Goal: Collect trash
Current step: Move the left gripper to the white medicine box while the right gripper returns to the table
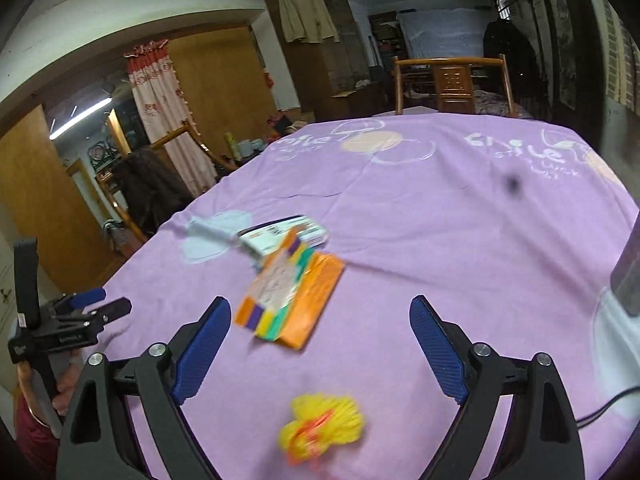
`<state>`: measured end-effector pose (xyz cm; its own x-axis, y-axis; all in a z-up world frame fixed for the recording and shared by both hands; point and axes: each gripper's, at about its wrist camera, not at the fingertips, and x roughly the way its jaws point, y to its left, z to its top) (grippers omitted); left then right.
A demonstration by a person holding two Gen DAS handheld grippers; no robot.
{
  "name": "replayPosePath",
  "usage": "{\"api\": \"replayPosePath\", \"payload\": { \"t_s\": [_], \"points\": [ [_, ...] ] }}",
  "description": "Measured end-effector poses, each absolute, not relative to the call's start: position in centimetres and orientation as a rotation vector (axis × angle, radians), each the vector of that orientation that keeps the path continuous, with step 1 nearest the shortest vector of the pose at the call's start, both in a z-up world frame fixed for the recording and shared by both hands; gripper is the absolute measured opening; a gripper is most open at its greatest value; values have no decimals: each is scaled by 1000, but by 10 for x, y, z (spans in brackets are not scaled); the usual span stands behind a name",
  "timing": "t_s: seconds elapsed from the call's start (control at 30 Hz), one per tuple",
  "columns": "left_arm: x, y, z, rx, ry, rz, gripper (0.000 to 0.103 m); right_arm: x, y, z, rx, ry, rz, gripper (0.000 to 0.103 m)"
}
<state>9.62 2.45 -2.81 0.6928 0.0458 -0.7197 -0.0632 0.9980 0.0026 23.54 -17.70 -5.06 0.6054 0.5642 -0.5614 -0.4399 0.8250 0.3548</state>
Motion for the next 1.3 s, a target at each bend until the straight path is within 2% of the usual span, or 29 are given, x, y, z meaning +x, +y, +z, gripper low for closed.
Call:
{"api": "replayPosePath", "payload": {
  "t_s": [0.13,0.3,0.4,0.67,0.93,1.13,1.3],
  "points": [
    [147,-22,-23,26,799,-11,96,260,-187,-60,203,715,537,90],
    [193,-75,-43,159,820,-39,96,278,-201,-75,253,784,490,90],
    [201,-98,-60,224,845,-69,96,279,-206,-72,292,781,494,90],
    [219,-139,-53,215,811,-140,96,280,-219,-73,365,788,483,90],
    [246,-93,-69,122,848,-54,96,282,-223,-77,396,807,481,90],
    [263,-29,-58,81,784,221,96,282,-217,-79,369,814,480,90],
    [263,-29,-53,-9,772,20,96,282,-216,-79,363,813,482,90]
  ]
}}
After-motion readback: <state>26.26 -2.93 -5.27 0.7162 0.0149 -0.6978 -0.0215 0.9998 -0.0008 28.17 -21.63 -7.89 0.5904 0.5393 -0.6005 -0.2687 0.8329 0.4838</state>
